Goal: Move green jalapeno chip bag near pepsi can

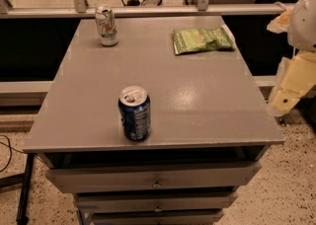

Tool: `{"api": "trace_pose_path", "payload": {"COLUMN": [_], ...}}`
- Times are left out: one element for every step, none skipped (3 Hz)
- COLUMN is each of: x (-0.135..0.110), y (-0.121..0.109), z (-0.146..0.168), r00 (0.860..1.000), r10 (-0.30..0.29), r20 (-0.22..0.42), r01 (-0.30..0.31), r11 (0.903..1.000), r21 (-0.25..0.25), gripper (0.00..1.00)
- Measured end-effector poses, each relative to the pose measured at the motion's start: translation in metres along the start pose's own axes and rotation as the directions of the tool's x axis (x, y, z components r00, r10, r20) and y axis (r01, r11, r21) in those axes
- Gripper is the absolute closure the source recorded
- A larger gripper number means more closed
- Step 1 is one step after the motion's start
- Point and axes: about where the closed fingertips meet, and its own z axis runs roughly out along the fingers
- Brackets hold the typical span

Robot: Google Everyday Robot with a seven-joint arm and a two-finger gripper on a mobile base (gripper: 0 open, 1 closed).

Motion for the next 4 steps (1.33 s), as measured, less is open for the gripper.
{"api": "trace_pose_path", "payload": {"x": [-0.027,-0.06,-0.082,-0.081], "y": [-0.022,-0.07,-0.12,-0.166], "z": [0.028,0.06,0.087,0.117], "r00": [0.995,0.974,0.944,0.903], "r10": [0.003,0.031,0.082,0.19], "r20": [0.101,0.222,0.318,0.386], "r01": [-0.003,-0.041,-0.114,-0.237], "r11": [1.0,0.9982,0.9899,0.9682], "r21": [0.003,0.043,0.084,0.079], "gripper": [0.0,0.0,0.0,0.0]}}
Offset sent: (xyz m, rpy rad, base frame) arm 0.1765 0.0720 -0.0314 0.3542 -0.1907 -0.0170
